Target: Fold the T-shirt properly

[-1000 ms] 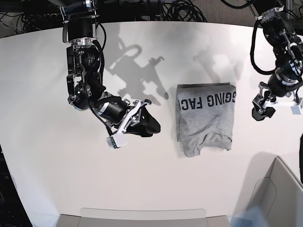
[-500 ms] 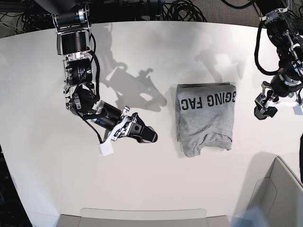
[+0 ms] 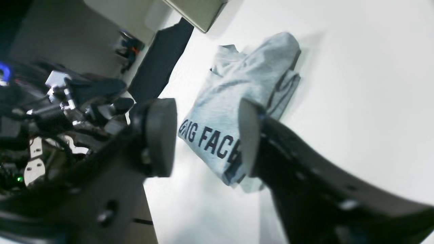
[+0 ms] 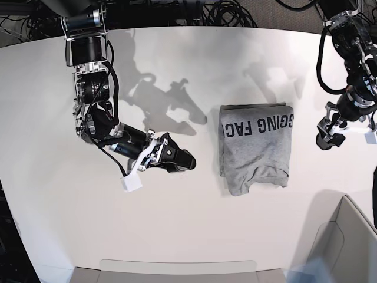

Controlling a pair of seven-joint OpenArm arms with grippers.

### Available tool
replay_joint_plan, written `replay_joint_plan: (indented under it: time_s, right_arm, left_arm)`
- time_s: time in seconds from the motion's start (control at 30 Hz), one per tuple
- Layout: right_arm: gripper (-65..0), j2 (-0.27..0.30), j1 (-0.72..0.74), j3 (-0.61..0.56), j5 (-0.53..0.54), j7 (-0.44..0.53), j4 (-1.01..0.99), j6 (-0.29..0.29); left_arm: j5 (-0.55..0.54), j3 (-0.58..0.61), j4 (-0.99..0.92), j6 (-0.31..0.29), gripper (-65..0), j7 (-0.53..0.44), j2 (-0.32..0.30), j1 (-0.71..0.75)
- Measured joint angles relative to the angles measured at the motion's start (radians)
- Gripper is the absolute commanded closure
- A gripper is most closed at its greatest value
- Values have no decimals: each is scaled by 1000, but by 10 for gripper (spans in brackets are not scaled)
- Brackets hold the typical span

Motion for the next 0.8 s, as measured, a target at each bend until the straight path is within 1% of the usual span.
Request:
replay_joint_plan:
  time_s: [0.07, 0.1, 0.23, 0.67, 0.7, 0.73, 0.8]
  right_arm:
    - [-376, 0, 0, 0, -31, 0, 32, 3]
    - [-381, 0, 1, 0, -37, 0, 43, 3]
    - [-380, -8, 3, -2, -51, 0, 56, 3]
    - [-381, -8, 21, -2, -59, 1, 59, 3]
    - [-381, -8, 21, -3, -85, 1, 71, 3]
    - [-381, -9, 20, -3, -135, -1, 93, 3]
    - [-381, -13, 21, -28, -258, 2, 151, 2]
  left_arm:
    - [0, 0, 0, -3, -451, 0, 2, 0]
    - [0, 0, 0, -3, -451, 0, 2, 0]
    - [0, 0, -1, -3, -451, 0, 3, 0]
    - [0, 0, -1, -3, -451, 0, 3, 0]
    - [0, 0, -1, -3, -451, 0, 3, 0]
    - [0, 0, -1, -3, -451, 0, 3, 0]
    - [0, 0, -2, -3, -451, -1, 3, 1]
